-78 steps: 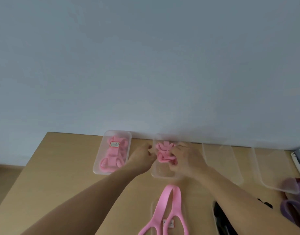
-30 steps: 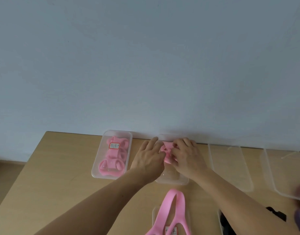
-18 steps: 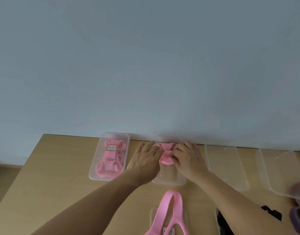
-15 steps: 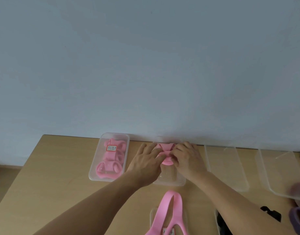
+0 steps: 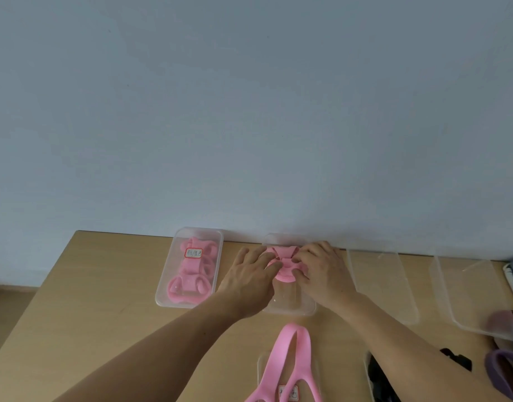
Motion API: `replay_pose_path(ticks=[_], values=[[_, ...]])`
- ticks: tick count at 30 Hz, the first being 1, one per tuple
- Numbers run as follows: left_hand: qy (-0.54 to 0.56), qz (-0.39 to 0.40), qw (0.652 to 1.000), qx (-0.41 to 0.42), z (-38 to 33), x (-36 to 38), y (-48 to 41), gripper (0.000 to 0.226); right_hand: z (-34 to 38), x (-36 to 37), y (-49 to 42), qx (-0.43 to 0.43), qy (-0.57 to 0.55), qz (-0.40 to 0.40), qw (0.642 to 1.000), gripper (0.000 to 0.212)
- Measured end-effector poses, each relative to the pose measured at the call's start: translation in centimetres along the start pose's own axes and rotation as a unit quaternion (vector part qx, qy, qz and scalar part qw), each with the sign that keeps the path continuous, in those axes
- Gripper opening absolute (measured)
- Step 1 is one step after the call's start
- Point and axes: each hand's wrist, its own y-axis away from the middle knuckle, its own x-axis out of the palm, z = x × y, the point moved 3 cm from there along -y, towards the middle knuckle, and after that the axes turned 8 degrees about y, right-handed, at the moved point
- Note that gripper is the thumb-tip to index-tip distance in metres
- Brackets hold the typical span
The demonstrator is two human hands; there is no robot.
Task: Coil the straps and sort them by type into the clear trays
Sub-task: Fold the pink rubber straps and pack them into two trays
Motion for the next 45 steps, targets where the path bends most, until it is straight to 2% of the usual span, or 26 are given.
replay_pose_path(ticks=[3,7,9,11,13,16,18,21,26,32,37,41,45], values=[[0.049,0.029,0.997,-0.047,0.3,-0.6,0.4,0.053,0.3,-1.0,0.4,0.024,0.006,0.017,1.0,0.02],[0.166,-0.005,0.98,-0.111,0.1,-2.3,2.2,0.049,2.2,-3.4,2.2,0.042,0.001,-0.002,0.999,0.022],[0.196,-0.001,0.974,-0.111,-0.5,-2.7,3.7,0.047,3.5,-4.5,4.1,0.056,-0.034,-0.027,0.997,0.019],[0.224,0.005,0.969,-0.104,-1.2,-2.6,5.5,0.044,4.9,-4.7,6.7,0.087,-0.061,-0.014,0.994,0.015],[0.256,0.01,0.961,-0.108,-1.8,-2.2,7.3,0.041,6.1,-4.1,9.5,0.138,-0.087,0.033,0.986,0.011],[0.305,0.051,0.941,-0.136,-2.4,-1.2,9.8,0.039,8.1,-1.8,13.2,0.209,-0.1,0.149,0.961,0.015],[0.32,0.085,0.93,-0.16,-2.4,-0.6,11.4,0.039,9.9,-0.1,15.4,0.23,-0.098,0.223,0.942,0.019],[0.314,0.111,0.925,-0.181,-2.2,-0.3,13.3,0.039,11.9,2.0,17.6,0.227,-0.065,0.28,0.93,0.027],[0.313,0.116,0.919,-0.208,-2.9,-1.0,14.9,0.04,12.8,3.7,18.2,0.223,0.002,0.256,0.941,0.028],[0.313,0.105,0.912,-0.243,-4.7,-1.3,15.7,0.039,11.6,3.9,18.0,0.264,-0.041,0.261,0.928,0.017],[0.318,0.097,0.905,-0.264,-6.2,-1.0,16.5,0.039,12.2,3.7,18.5,0.218,0.023,0.218,0.951,0.024],[0.311,0.093,0.907,-0.269,-6.6,-1.4,16.7,0.041,11.6,2.9,17.8,0.25,-0.046,0.248,0.935,0.015],[0.318,0.075,0.909,-0.258,-7.1,-2.7,16.1,0.045,10.1,0.1,17.4,0.284,-0.095,0.196,0.934,0.025]])
